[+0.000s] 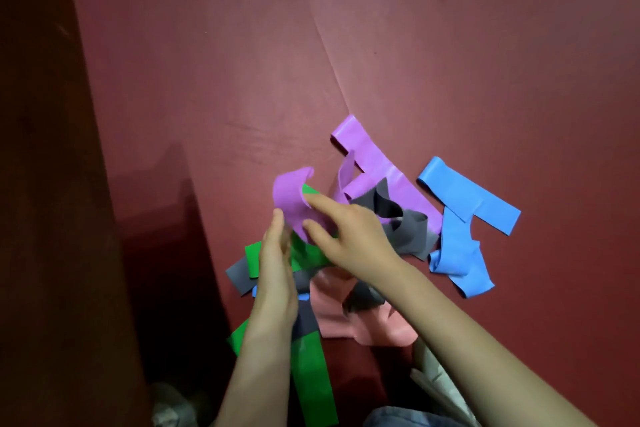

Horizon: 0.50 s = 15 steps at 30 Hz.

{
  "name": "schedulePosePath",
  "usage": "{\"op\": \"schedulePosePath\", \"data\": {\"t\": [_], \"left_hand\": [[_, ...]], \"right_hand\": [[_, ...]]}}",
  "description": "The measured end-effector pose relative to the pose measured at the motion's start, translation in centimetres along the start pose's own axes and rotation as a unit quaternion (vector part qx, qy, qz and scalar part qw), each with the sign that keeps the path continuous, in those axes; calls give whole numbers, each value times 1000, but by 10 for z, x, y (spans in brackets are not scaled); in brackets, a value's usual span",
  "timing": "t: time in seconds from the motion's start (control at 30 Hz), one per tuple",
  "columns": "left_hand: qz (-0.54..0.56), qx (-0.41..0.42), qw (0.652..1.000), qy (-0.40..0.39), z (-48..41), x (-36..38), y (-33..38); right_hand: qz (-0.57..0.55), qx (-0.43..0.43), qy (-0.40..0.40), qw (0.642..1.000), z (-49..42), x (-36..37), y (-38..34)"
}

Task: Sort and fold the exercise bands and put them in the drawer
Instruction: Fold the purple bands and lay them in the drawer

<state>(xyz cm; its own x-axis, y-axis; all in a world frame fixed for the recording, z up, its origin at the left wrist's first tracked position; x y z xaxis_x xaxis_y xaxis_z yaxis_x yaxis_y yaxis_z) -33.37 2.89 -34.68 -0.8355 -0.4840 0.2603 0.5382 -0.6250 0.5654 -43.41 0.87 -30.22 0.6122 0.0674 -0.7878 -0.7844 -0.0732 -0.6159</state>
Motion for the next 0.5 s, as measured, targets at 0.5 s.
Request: {"op": "schedulePosePath", "data": {"t": [0.5], "left_hand": [[-18,46,992,-119,20,19,21]], "right_hand": [[-313,145,-351,870,58,38,28]]}}
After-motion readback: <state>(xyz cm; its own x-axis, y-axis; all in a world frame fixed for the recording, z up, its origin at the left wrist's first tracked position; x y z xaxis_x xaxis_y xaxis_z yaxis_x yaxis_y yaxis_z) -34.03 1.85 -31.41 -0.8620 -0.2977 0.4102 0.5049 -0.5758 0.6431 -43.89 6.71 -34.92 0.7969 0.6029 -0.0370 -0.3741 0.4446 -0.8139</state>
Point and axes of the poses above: each hand's wrist, its own z-axis away from the middle knuckle, its own x-axis out of the palm, y = z × x, the point moved 5 cm from there along -z, towards the middle knuckle, and after that the axes turned 8 degrees about z, right-handed, at the moved point
